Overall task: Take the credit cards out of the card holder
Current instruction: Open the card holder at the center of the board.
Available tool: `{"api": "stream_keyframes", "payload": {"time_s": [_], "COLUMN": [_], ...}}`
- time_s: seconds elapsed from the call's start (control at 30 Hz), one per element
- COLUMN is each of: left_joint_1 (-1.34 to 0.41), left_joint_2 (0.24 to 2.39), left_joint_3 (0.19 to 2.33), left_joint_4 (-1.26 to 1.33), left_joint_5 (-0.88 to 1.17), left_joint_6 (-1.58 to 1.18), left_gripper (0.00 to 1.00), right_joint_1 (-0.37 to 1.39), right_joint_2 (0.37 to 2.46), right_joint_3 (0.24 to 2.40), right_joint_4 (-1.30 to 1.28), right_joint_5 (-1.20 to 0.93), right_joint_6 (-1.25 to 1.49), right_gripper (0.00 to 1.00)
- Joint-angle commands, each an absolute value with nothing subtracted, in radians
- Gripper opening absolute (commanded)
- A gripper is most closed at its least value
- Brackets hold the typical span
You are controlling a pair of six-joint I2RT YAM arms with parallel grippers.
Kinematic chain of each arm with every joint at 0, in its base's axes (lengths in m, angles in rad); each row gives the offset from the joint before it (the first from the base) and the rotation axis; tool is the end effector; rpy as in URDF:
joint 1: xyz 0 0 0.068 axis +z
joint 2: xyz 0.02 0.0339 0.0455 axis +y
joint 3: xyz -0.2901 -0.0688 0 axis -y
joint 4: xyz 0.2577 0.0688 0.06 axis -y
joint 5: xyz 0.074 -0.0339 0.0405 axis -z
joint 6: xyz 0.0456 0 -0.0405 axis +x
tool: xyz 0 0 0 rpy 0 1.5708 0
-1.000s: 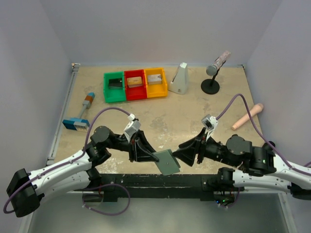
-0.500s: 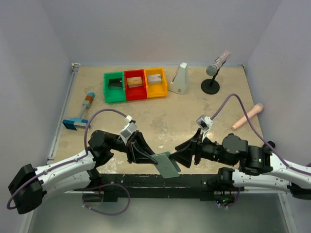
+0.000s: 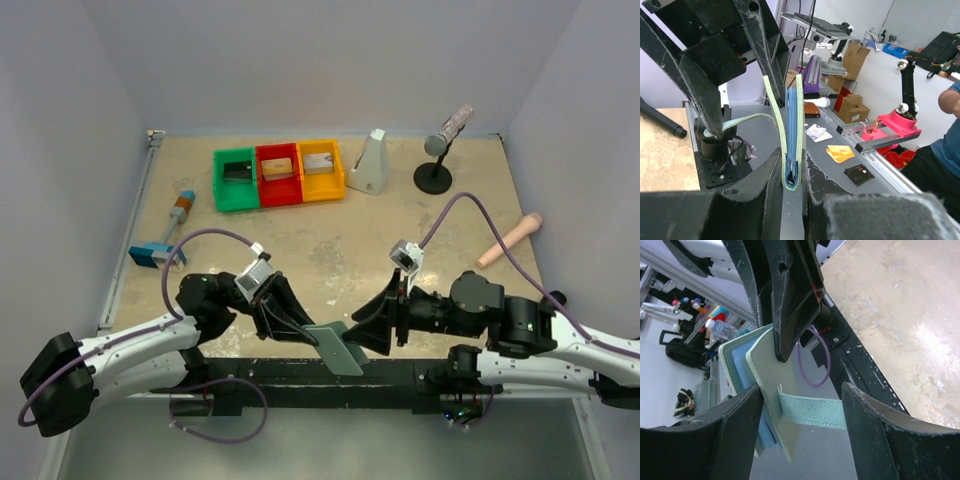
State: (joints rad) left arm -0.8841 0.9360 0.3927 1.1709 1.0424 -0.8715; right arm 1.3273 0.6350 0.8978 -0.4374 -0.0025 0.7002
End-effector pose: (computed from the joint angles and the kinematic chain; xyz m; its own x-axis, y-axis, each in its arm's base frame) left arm 0.0824 -0.1627 0.3222 -0.3979 -0.1232 -0.9091 0.8211 -0.4898 -0.2930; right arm 0.0330 0.1335 0.3897 -0.6578 0.0249 -0.7528 -0.7156 0.2912 0.6349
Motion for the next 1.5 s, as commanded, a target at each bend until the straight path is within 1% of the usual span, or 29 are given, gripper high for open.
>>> {"api": "stream_keyframes", "payload": {"time_s": [0.0, 0.1, 0.3, 0.57, 0.8, 1.0, 1.1, 1.23, 1.37, 1.4, 1.43, 1.47], "left_joint_1": [-0.879, -0.877, -0.877, -0.877, -0.877, -0.877, -0.877, -0.877, -0.877, -0.877, -0.877, -0.877], "left_joint_2": [0.907, 0.902, 0.916, 0.902, 0.881, 0.854, 0.851, 0.845, 0.827, 0.821, 0.815, 0.804], "left_joint_3": [0.448, 0.456, 0.477, 0.491, 0.499, 0.520, 0.526, 0.532, 0.532, 0.529, 0.531, 0.531], "left_joint_4": [1.191, 1.152, 1.141, 1.131, 1.108, 0.960, 0.939, 0.911, 0.841, 0.824, 0.801, 0.773], "left_joint_5": [1.066, 1.068, 1.058, 1.048, 1.037, 0.977, 0.959, 0.947, 0.916, 0.901, 0.881, 0.865], "left_joint_6": [-0.804, -0.782, -0.784, -0.793, -0.793, -0.710, -0.696, -0.678, -0.641, -0.634, -0.621, -0.609], "left_gripper": [0.00, 0.00, 0.00, 0.00, 0.00, 0.00, 0.00, 0.00, 0.00, 0.03, 0.13, 0.24], "right_joint_1": [1.324, 1.324, 1.324, 1.324, 1.327, 1.332, 1.331, 1.331, 1.332, 1.331, 1.331, 1.331], "right_joint_2": [0.621, 0.623, 0.702, 0.759, 0.799, 0.851, 0.871, 0.870, 0.859, 0.856, 0.850, 0.845], "right_joint_3": [0.940, 0.950, 0.999, 1.038, 1.069, 1.091, 1.098, 1.086, 1.075, 1.072, 1.069, 1.065], "right_joint_4": [-0.406, -0.411, -0.445, -0.488, -0.584, -0.600, -0.603, -0.583, -0.574, -0.572, -0.572, -0.571], "right_joint_5": [-0.052, -0.069, -0.095, -0.072, 0.015, 0.003, -0.021, -0.032, -0.060, -0.064, -0.069, -0.068], "right_joint_6": [0.686, 0.684, 0.667, 0.664, 0.663, 0.650, 0.644, 0.649, 0.652, 0.653, 0.655, 0.660], "right_gripper": [0.68, 0.68, 0.68, 0.68, 0.65, 0.62, 0.58, 0.40, 0.16, 0.09, 0.01, 0.00]}}
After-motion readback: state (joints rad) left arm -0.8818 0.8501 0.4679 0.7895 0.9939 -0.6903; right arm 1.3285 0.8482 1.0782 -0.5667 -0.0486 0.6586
